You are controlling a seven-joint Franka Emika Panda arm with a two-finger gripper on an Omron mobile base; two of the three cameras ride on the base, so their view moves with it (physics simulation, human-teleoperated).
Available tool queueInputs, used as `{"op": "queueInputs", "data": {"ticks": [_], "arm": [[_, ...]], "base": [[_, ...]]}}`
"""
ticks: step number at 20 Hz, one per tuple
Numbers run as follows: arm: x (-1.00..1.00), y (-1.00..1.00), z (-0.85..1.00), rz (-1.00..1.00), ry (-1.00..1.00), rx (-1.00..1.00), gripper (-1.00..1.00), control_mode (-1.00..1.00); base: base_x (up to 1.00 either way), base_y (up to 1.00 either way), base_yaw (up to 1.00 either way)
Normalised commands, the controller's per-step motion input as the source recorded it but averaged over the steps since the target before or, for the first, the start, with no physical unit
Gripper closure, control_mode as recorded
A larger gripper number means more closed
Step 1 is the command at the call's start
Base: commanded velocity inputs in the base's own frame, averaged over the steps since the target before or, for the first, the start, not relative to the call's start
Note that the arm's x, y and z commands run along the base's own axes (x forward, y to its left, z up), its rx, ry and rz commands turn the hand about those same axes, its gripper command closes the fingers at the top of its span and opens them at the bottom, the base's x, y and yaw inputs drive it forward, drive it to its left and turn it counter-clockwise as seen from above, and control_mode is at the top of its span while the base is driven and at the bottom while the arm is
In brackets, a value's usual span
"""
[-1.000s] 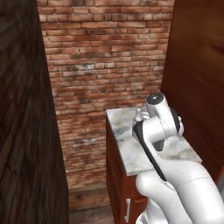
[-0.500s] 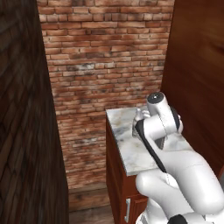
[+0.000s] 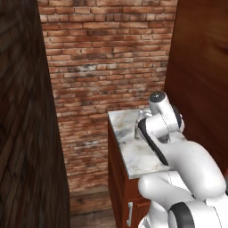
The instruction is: Place the liquors on the top shelf of the fridge to keep them out of children's reach, and place the garlic on lower shelves for easy access.
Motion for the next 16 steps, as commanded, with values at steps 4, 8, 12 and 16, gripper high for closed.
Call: {"op": "queueInputs", "data": {"ticks": [4,8,12,16], "arm": [[0.17,-0.07,-0.16,0.00,0.00,0.00,-1.00,-1.00],[0.16,-0.04,-0.26,0.00,0.00,0.00,-1.00,-1.00],[0.17,-0.03,-0.29,0.00,0.00,0.00,-1.00,-1.00],[0.18,-0.06,-0.25,0.00,0.00,0.00,-1.00,-1.00]], "base": [[0.00,0.00,0.00],[0.00,0.00,0.00],[0.00,0.00,0.00],[0.00,0.00,0.00]]}}
